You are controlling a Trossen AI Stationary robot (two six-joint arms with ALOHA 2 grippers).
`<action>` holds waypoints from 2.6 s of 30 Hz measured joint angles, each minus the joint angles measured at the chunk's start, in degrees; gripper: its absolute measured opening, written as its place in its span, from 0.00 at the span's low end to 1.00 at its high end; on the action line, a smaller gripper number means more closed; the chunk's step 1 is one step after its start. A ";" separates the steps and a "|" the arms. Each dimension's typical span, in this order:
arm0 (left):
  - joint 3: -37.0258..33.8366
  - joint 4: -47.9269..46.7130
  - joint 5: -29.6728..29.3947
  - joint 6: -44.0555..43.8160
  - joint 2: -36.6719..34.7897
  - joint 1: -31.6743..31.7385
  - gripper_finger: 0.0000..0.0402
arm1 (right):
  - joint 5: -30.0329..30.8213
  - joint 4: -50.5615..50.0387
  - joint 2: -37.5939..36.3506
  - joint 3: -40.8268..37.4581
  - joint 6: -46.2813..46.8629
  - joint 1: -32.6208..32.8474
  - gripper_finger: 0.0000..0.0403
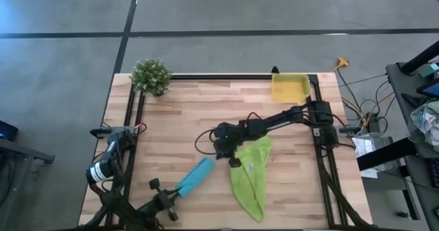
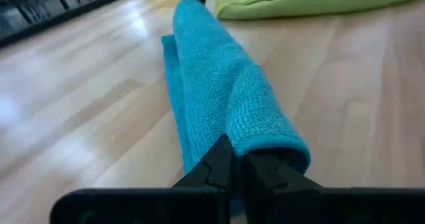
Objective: Roll microfiber towels into tight, uniform cylinder then place into a basket
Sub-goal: Put the blue microfiber towel into the yellow bin
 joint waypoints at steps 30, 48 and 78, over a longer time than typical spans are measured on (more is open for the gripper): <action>-2.92 6.89 -1.66 -5.26 -2.39 1.61 0.00 | 11.87 1.97 -5.85 0.30 -40.77 9.42 0.07; -6.20 9.50 -6.03 -9.65 -9.59 5.18 0.00 | 21.76 8.60 -1.54 3.22 -33.87 9.36 0.69; -11.90 22.93 -6.70 -7.64 -9.57 4.69 0.00 | 23.22 -16.65 17.18 30.97 -34.65 10.90 0.52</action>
